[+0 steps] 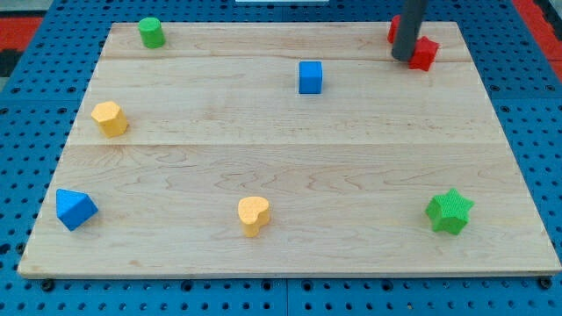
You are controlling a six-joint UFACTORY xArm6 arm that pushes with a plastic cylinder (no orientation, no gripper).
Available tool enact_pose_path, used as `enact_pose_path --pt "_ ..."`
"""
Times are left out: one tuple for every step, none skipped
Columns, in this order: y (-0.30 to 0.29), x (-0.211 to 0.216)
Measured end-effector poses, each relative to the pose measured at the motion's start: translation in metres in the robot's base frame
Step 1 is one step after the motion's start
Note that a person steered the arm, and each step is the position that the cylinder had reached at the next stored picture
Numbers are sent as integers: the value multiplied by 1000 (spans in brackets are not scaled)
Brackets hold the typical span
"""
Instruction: Push the green star vertically up to the red star
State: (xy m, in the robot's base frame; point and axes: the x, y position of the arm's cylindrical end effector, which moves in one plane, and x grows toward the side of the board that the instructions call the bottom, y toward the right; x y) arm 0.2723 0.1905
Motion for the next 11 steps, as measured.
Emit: enact_pose_path --pt "22 78" --pt "95 202" --pt "108 316" --pt "33 320" --pt "33 265" --pt "17 267" --pt "5 324" --pt "-40 289" --pt "-8 275" --pt "-10 248" --pt "-21 207"
